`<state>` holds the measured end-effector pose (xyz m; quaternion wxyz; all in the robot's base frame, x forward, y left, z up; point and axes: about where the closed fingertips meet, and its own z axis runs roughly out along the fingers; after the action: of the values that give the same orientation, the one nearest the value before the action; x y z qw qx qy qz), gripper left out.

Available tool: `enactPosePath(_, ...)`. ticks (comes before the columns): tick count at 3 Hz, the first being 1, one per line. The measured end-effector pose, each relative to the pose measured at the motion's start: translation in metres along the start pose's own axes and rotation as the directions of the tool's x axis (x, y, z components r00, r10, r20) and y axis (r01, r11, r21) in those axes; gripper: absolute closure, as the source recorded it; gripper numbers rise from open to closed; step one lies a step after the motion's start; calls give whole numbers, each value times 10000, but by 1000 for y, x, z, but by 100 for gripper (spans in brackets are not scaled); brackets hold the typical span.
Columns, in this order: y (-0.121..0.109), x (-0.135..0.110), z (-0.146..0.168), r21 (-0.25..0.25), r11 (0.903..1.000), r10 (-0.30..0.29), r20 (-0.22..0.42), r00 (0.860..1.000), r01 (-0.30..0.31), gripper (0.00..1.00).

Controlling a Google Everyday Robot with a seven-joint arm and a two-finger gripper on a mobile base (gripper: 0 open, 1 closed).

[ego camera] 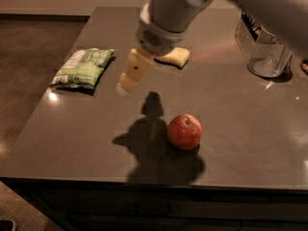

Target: Move green jalapeno chip bag near apple

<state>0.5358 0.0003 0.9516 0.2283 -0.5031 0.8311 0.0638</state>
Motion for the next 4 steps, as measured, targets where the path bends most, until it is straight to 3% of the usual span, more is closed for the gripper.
enactPosePath(2, 15, -81, 125, 349, 9992, 235, -962, 9951, -203, 0)
enactPosePath(4, 11, -130, 182, 563, 9982, 314, -1884, 9816, -212, 0)
